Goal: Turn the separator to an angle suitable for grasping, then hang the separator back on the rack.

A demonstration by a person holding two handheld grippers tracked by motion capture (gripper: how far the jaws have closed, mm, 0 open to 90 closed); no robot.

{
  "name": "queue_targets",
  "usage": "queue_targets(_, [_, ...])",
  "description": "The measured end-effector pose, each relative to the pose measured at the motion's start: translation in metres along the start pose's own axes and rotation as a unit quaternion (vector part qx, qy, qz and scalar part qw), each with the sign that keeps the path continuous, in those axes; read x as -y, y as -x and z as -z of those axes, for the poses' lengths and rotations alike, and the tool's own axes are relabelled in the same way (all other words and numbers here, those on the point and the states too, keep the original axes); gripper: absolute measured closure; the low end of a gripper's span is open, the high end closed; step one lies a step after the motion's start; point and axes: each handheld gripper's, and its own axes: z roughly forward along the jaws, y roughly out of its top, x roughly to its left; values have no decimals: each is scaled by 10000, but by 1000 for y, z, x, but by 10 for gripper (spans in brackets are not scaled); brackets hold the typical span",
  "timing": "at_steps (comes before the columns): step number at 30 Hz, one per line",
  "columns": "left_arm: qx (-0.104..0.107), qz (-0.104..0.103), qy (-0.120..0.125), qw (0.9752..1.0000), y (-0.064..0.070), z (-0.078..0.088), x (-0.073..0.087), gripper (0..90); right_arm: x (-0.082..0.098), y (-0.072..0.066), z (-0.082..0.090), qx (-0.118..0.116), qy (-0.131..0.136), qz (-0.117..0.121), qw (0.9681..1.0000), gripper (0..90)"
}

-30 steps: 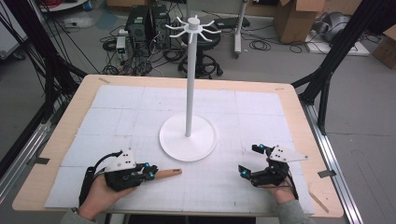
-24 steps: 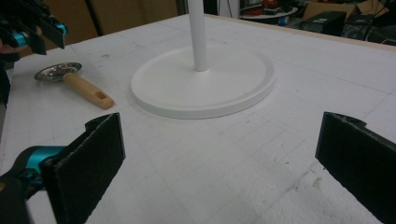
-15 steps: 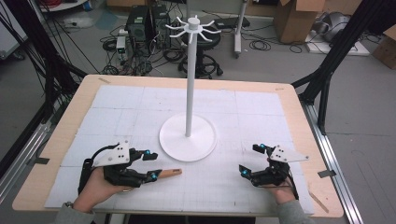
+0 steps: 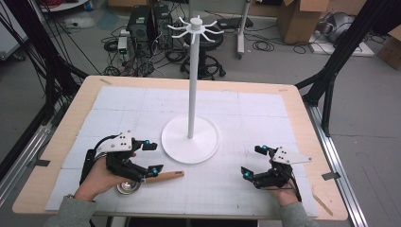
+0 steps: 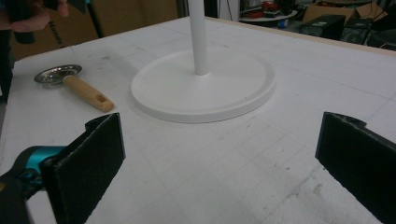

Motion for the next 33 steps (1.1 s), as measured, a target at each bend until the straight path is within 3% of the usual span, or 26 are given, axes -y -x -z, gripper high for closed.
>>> queue_targets(5, [125, -257, -227, 9993, 4, 2, 2, 195, 1, -1, -2, -36, -89, 3, 10000, 5])
queue_targets(8, [-64, -237, -428, 9988, 3, 6, 1, 176, 1, -2, -1, -78, -119, 69, 9999, 5])
queue_targets(10, [-33, -229, -509, 9984, 2, 8, 3, 174, 2, -3, -1, -78, -116, 66, 9999, 5])
queue_targets(17, [196, -494, -631, 9966, 5, 19, 9, 172, 2, -1, 2, 174, -45, 54, 9998, 5])
queue_targets(20, [202, -395, -719, 9964, 4, 19, 9, 183, 3, -1, 3, 178, -69, 75, 9998, 4])
queue_targets(26, [276, -416, -868, 9950, 1, 17, 10, 192, 3, -2, 3, 171, -66, 49, 9998, 4])
queue_targets(31, [332, -287, -1049, 9935, -2, 12, 11, 201, 3, -2, 2, 154, -97, 66, 9998, 4])
queue_targets(33, [396, -147, -1062, 9934, -2, 10, 11, 224, 3, -2, 3, 135, -98, 48, 9998, 5])
